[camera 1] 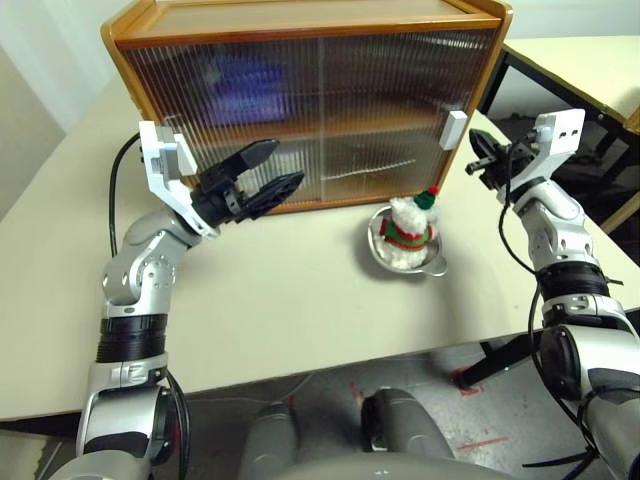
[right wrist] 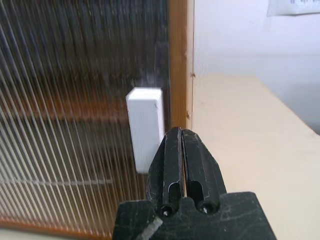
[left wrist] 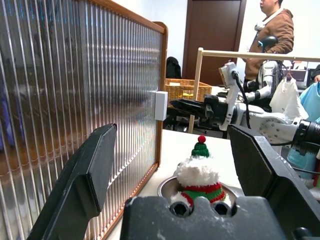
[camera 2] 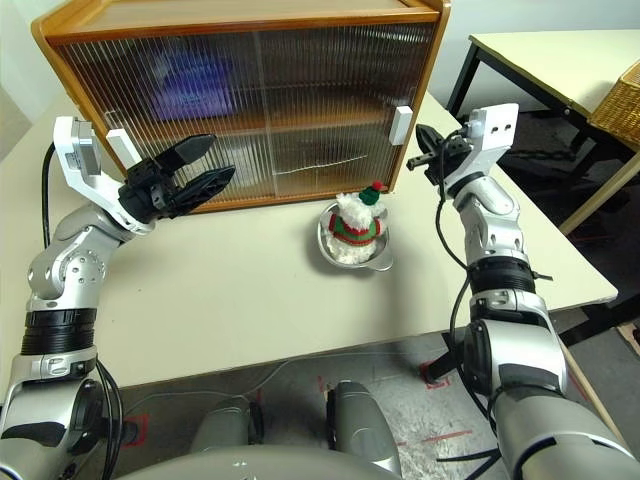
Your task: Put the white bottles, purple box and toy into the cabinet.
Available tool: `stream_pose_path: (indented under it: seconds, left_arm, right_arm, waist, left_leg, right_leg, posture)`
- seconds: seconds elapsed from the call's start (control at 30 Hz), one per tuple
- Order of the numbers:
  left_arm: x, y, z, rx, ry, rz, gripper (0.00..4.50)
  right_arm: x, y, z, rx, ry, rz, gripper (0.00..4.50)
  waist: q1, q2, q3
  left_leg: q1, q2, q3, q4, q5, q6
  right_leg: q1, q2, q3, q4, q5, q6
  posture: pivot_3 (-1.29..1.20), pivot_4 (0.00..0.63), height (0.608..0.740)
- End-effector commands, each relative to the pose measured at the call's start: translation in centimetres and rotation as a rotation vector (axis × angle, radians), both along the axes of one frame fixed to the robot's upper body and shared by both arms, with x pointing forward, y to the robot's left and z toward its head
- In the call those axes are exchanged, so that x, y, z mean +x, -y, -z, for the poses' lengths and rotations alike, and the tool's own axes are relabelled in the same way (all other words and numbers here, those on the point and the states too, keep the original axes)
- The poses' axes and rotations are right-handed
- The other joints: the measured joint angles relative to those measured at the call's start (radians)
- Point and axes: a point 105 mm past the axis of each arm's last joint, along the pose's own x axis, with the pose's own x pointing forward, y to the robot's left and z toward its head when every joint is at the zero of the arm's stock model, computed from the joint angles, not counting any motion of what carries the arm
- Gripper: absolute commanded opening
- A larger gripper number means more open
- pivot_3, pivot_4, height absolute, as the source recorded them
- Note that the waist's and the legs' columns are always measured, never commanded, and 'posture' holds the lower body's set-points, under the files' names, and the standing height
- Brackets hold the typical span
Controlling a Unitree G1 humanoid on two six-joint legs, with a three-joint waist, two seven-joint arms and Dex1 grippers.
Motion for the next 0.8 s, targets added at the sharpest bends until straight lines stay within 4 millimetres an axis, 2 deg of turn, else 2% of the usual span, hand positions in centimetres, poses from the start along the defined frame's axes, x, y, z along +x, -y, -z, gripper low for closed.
stream_pose_path:
  seconds: [0.03, 0.5, 0.67, 0.8]
  left_arm:
    - [0.0, 0.3, -0.1, 0.009, 0.012, 0.0, 4.5]
    - [-0.2, 0.2, -0.3, -0.002, 0.016, -0.015, 4.5]
    - [-0.2, 0.2, -0.4, -0.003, 0.018, -0.019, 4.5]
    - [-0.3, 0.2, -0.4, -0.005, 0.018, -0.021, 4.5]
  right_arm:
    - [0.3, -1.2, -0.1, 0.003, 0.006, -0.033, 0.02]
    - [0.7, -6.3, -1.5, 0.039, 0.006, -0.22, 0.02]
    - [0.0, -9.6, -2.3, 0.062, -0.008, -0.335, 0.02]
    - [-0.4, -11.5, -2.5, 0.088, -0.022, -0.388, 0.02]
  waist:
    - [0.001, 0.0, 0.0]
    - [0.004, 0.001, 0.0]
    - [0.002, 0.002, 0.001]
    - [0.006, 0.002, 0.001]
  left_leg:
    - [0.0, 0.0, 0.0, 0.0, 0.0, 0.0]
    - [0.0, 0.0, 0.001, 0.0, 0.0, 0.0]
    - [0.0, 0.001, 0.001, -0.001, 0.0, 0.0]
    - [0.0, 0.001, 0.001, -0.001, 0.0, 0.0]
  right_leg:
    - [0.0, 0.0, 0.0, 0.0, 0.0, 0.0]
    - [0.0, 0.0, 0.0, 0.0, 0.0, 0.0]
    - [-0.001, 0.0, 0.0, 0.001, 0.0, 0.0]
    - [-0.001, 0.0, 0.0, 0.001, 0.0, 0.0]
  posture:
    - [-0.03, 0.0, 0.74]
    - [-0.01, 0.0, 0.74]
    - [0.0, 0.0, 0.74]
    - [0.01, 0.0, 0.74]
